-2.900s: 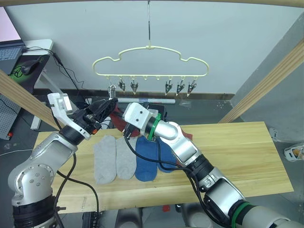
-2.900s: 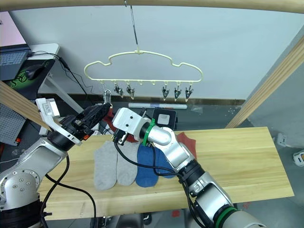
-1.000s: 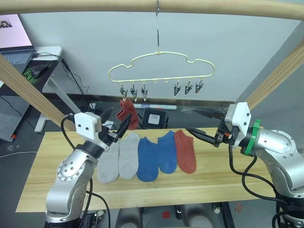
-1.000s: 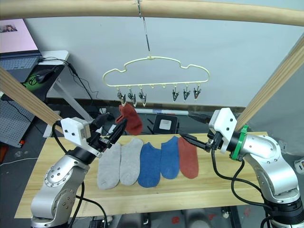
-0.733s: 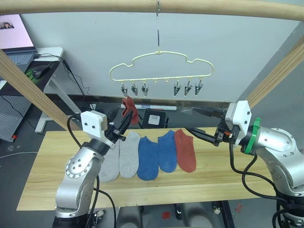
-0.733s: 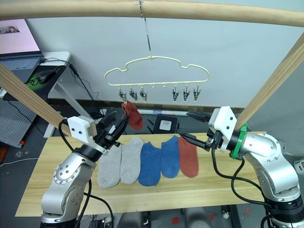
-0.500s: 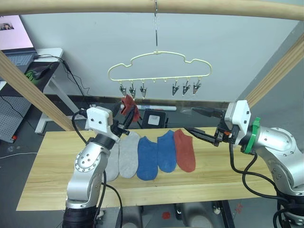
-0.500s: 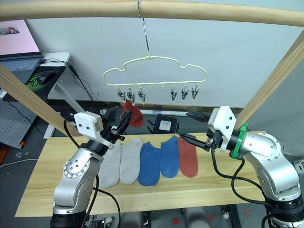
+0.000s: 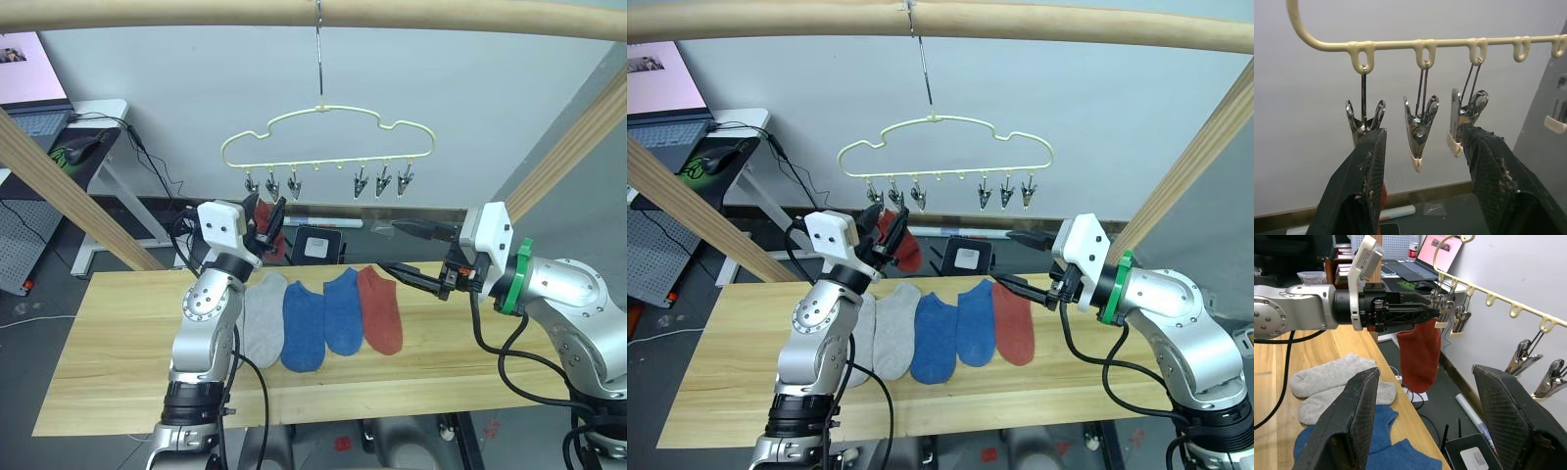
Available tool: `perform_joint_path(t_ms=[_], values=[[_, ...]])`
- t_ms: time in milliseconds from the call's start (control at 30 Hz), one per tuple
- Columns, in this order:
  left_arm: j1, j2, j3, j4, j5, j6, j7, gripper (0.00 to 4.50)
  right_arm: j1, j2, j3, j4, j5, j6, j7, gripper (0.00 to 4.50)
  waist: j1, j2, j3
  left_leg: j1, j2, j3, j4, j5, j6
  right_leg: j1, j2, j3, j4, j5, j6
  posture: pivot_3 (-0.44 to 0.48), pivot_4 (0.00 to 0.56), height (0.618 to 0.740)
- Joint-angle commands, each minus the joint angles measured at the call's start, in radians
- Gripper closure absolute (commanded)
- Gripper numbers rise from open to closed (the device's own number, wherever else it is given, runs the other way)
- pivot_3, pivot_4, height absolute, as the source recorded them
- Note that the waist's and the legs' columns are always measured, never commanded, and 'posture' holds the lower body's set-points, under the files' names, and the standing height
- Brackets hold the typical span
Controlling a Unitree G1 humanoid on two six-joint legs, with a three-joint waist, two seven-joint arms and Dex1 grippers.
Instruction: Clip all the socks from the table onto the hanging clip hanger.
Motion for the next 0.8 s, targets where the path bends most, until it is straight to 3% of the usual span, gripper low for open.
perform_joint_path(t_ms=[33,800], values=[[-0.029,-0.005,0.005,0.019,0.008,-0.046,-0.011,1.96,-0.012,-0.014,-0.009,-0.055,0.021,0.0,-0.004,1.33,-0.003,0.0,0.0,0.0,0.0,0.0,0.0,0.0,0.0,0.0,0.0,0.0,0.0,0.0,0.0,-0.147,0.233,0.74],[-0.128,-0.01,0.034,0.137,0.006,-0.101,0.002,1.96,-0.006,-0.015,-0.007,-0.061,0.02,0.004,-0.02,1.33,-0.012,0.0,0.0,0.0,0.0,0.0,0.0,0.0,0.0,0.0,0.0,0.0,0.0,0.0,0.0,-0.163,0.234,0.74]])
